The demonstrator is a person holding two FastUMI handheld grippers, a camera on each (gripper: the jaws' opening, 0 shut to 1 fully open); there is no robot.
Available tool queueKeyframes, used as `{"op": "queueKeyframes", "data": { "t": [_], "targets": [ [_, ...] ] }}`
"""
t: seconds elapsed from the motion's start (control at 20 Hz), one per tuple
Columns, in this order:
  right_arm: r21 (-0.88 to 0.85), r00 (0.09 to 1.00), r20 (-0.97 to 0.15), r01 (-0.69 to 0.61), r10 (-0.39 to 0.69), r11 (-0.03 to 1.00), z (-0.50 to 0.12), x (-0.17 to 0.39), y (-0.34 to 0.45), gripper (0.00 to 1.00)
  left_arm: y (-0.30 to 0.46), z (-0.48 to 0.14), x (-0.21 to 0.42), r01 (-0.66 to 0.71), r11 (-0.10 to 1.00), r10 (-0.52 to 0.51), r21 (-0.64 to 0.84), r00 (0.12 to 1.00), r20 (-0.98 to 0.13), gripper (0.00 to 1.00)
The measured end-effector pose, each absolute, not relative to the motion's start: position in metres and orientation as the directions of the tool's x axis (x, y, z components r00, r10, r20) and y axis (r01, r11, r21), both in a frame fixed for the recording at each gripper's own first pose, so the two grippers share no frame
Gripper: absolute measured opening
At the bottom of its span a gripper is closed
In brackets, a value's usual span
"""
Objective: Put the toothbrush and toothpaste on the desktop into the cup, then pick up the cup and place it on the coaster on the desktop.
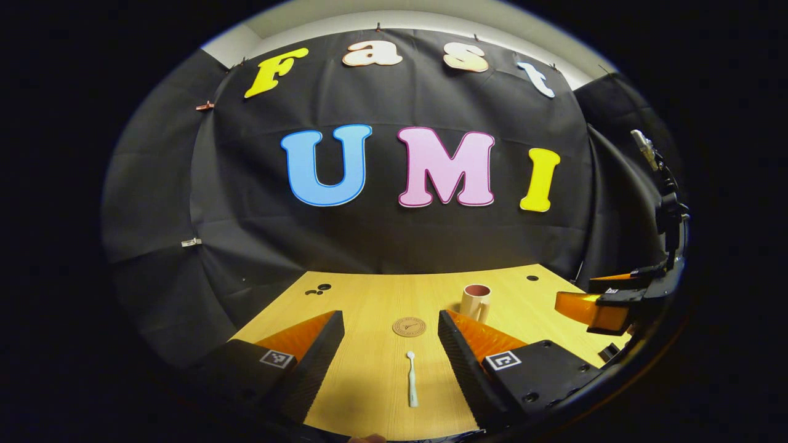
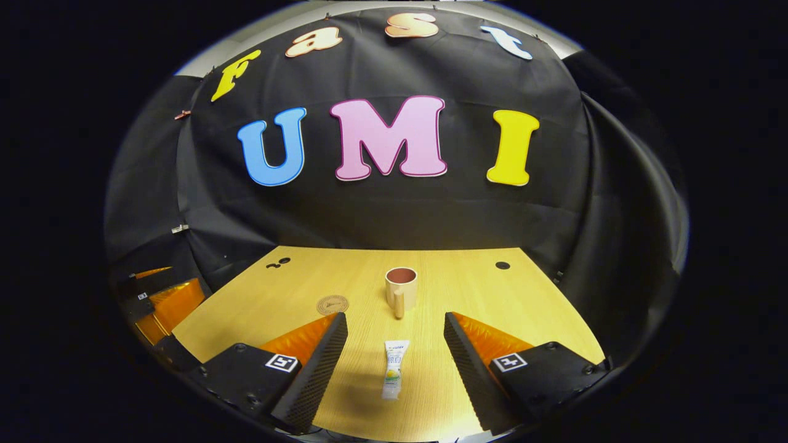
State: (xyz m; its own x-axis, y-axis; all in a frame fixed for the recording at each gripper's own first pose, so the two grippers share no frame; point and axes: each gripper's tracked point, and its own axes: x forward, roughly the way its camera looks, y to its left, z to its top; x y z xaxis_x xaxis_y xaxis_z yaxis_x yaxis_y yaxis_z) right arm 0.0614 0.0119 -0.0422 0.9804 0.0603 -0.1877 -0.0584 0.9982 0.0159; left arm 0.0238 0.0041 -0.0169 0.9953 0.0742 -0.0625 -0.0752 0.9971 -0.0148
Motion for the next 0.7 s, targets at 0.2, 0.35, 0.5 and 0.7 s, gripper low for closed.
{"op": "queueKeyframes", "data": {
  "t": [0.2, 0.35, 0.5, 0.7],
  "targets": [
    [0.018, 0.965, -0.243, -0.096, 0.098, 0.995, -0.058, 0.082, 0.022, 0.98, 0.012, -0.023, 0.032, -0.12, 0.993, 0.118, -0.019, 0.989, -0.084, 0.97],
    [0.024, 0.945, -0.3, -0.13, 0.132, 0.991, -0.073, 0.095, 0.027, 0.98, 0.019, -0.028, 0.036, -0.157, 0.987, 0.155, -0.018, 0.983, -0.103, 0.97],
    [0.022, 0.918, -0.368, -0.15, 0.147, 0.988, -0.095, 0.115, 0.028, 0.98, 0.023, -0.031, 0.04, -0.204, 0.979, 0.201, -0.016, 0.973, -0.117, 0.97],
    [0.011, 0.865, -0.477, -0.169, 0.153, 0.986, -0.133, 0.132, 0.025, 0.98, 0.027, -0.045, 0.045, -0.26, 0.965, 0.253, -0.024, 0.954, -0.16, 0.97]
  ]
}}
